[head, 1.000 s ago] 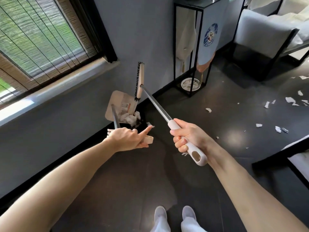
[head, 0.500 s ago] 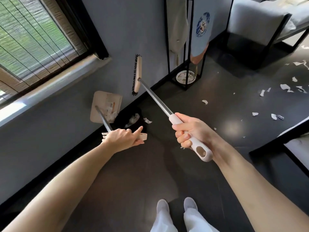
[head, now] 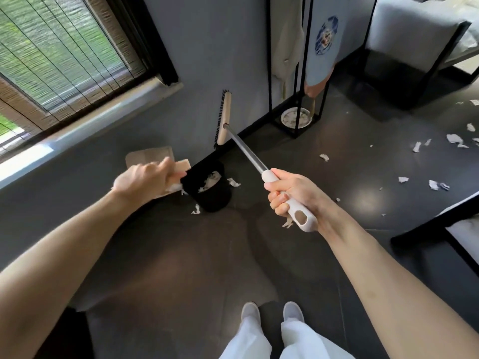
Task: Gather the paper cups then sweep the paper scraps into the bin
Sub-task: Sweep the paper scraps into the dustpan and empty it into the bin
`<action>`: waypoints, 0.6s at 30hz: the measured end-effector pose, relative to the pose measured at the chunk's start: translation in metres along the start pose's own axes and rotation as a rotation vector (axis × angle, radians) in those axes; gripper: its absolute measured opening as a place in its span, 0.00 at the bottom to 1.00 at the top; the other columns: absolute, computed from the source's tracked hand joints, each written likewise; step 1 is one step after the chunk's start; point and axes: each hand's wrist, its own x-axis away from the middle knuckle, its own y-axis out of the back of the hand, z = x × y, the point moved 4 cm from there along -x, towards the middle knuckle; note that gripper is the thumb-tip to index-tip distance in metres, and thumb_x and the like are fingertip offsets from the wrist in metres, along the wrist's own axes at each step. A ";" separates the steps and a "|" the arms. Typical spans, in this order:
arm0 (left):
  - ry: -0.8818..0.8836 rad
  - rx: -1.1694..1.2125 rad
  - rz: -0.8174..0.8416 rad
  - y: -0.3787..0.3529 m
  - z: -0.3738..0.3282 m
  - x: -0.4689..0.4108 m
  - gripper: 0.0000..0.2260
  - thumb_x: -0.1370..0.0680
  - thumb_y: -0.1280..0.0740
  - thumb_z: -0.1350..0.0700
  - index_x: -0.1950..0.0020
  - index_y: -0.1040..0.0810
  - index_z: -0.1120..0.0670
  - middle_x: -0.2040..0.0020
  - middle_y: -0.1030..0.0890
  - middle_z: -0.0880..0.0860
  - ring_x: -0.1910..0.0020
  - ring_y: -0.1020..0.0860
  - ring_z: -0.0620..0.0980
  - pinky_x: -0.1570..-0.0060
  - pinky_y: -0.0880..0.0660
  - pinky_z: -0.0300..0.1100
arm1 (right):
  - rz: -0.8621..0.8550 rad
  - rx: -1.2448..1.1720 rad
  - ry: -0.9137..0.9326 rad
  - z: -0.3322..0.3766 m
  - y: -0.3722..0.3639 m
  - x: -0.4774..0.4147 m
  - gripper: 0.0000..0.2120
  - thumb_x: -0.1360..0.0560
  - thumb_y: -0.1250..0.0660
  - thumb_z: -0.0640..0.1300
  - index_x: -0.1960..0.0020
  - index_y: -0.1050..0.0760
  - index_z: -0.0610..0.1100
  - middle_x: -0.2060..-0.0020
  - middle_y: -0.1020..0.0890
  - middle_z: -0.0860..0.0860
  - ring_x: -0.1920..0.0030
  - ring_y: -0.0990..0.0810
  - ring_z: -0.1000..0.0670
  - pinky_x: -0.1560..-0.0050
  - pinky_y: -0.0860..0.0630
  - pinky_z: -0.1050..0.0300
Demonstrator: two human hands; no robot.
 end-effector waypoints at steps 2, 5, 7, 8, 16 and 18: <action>0.027 0.013 -0.040 0.021 0.002 -0.002 0.23 0.22 0.44 0.38 0.50 0.28 0.59 0.60 0.19 0.61 0.63 0.20 0.66 0.70 0.28 0.49 | 0.034 0.002 -0.012 0.001 -0.006 0.000 0.15 0.21 0.41 0.33 0.37 0.31 0.45 0.76 0.30 0.53 0.79 0.33 0.59 0.82 0.36 0.67; -0.008 0.015 -0.065 0.037 -0.003 -0.003 0.22 0.21 0.45 0.41 0.49 0.29 0.60 0.57 0.19 0.61 0.63 0.20 0.65 0.70 0.26 0.50 | 0.059 0.022 -0.028 0.002 -0.013 0.000 0.09 0.21 0.41 0.33 0.50 0.31 0.46 0.75 0.32 0.52 0.79 0.34 0.59 0.82 0.36 0.68; -0.048 0.015 -0.074 0.043 -0.008 -0.004 0.27 0.23 0.51 0.37 0.48 0.30 0.60 0.55 0.19 0.60 0.63 0.20 0.64 0.71 0.28 0.49 | 0.070 0.023 -0.026 0.004 -0.015 -0.002 0.09 0.21 0.41 0.32 0.48 0.31 0.46 0.75 0.31 0.52 0.79 0.34 0.59 0.82 0.36 0.68; -0.059 0.001 -0.070 0.044 -0.010 -0.004 0.29 0.26 0.55 0.34 0.48 0.31 0.58 0.54 0.19 0.59 0.63 0.20 0.63 0.71 0.30 0.47 | 0.078 0.020 -0.027 0.005 -0.016 -0.003 0.09 0.21 0.41 0.32 0.48 0.31 0.46 0.74 0.32 0.52 0.79 0.34 0.59 0.82 0.36 0.68; -0.411 -0.016 -0.128 -0.012 -0.068 0.022 0.25 0.23 0.47 0.39 0.57 0.23 0.59 0.71 0.23 0.56 0.79 0.23 0.59 0.87 0.32 0.44 | 0.089 0.014 -0.046 0.002 -0.012 -0.014 0.21 0.21 0.40 0.32 0.34 0.38 0.51 0.75 0.30 0.52 0.79 0.33 0.59 0.82 0.35 0.67; -0.508 -0.053 -0.141 -0.025 -0.084 0.025 0.24 0.22 0.46 0.40 0.61 0.23 0.58 0.75 0.27 0.52 0.83 0.27 0.54 0.86 0.41 0.35 | 0.076 0.016 -0.047 0.001 -0.009 -0.015 0.21 0.21 0.40 0.32 0.35 0.38 0.52 0.76 0.30 0.52 0.79 0.33 0.59 0.82 0.35 0.67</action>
